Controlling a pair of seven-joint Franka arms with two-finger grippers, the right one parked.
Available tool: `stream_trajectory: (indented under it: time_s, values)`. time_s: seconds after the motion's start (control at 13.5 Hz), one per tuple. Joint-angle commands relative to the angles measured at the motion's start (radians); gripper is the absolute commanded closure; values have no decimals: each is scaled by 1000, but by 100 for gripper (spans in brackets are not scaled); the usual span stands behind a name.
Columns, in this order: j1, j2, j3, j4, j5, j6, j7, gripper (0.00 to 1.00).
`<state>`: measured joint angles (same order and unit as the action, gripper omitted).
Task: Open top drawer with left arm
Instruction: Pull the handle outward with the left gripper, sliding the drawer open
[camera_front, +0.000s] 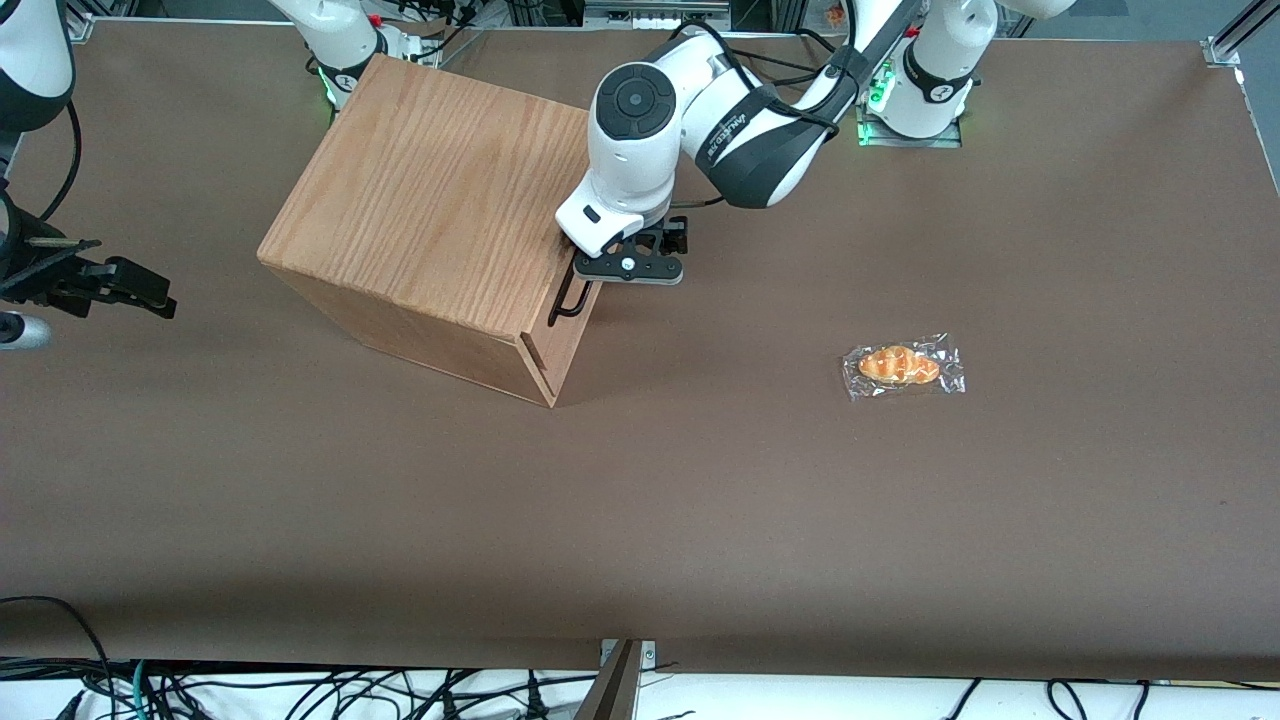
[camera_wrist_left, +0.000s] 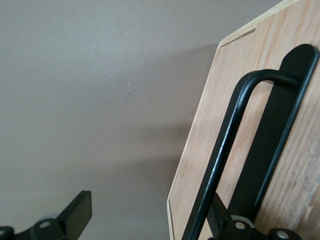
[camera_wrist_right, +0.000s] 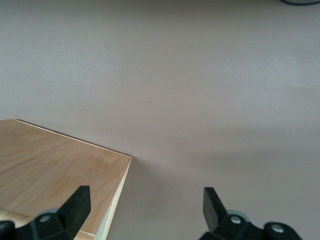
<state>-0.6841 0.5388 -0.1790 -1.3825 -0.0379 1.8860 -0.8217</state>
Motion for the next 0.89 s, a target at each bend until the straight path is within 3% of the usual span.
stream_trajectory:
  time_s: [0.0,0.81]
  values:
    - [3,1,10,-1,53,-48,30,0]
    - [86,-16,10,7,55,-87,108,0]
